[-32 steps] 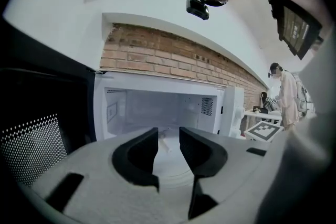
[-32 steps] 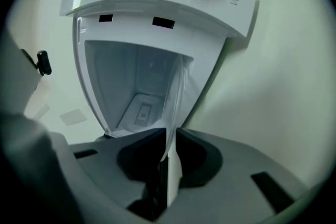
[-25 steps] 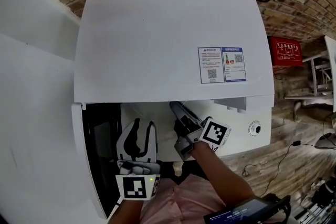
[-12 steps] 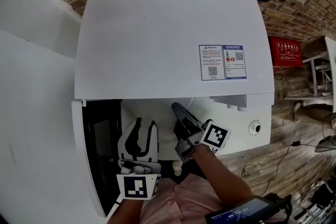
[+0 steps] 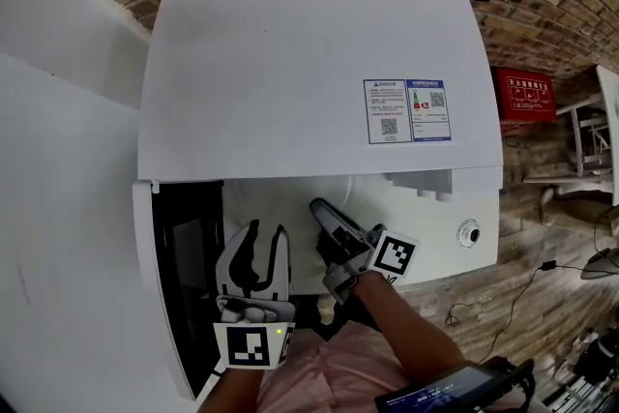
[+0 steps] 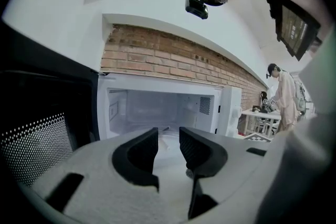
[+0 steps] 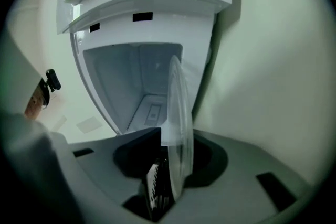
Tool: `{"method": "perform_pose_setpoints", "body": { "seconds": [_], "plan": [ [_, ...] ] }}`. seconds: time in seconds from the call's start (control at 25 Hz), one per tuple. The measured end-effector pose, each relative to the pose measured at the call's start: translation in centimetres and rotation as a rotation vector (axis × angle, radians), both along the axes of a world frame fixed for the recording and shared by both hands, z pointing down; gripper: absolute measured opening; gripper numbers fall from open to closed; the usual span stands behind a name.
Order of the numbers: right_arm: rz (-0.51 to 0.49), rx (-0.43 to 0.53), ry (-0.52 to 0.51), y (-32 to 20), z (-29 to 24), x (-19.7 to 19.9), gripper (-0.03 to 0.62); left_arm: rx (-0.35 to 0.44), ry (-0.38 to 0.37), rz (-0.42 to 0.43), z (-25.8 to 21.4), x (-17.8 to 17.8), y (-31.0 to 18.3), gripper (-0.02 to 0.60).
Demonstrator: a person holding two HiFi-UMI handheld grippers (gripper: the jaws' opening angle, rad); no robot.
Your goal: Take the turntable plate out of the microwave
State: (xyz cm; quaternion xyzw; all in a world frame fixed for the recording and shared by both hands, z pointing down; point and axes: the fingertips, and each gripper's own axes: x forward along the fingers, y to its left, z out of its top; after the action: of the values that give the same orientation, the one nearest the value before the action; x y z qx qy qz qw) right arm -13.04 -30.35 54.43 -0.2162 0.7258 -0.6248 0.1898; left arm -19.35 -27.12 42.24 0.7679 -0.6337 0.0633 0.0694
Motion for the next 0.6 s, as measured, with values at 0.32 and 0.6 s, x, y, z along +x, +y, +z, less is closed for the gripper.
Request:
{"method": "perform_pose_setpoints", "body": {
  "seconds": [0.32, 0.6],
  "plan": [
    [-0.055, 0.003, -0.058, -0.2, 0.0, -1.4, 0.075, 0.001, -0.003, -0.024, 0.0, -0.8, 0.4, 0.133],
    [-0.041, 0.018, -0.080, -1.7, -0.2, -2.1, 0.103, -0.007, -0.003, -0.034, 0.1, -1.2, 0.7, 0.132]
  ]
}}
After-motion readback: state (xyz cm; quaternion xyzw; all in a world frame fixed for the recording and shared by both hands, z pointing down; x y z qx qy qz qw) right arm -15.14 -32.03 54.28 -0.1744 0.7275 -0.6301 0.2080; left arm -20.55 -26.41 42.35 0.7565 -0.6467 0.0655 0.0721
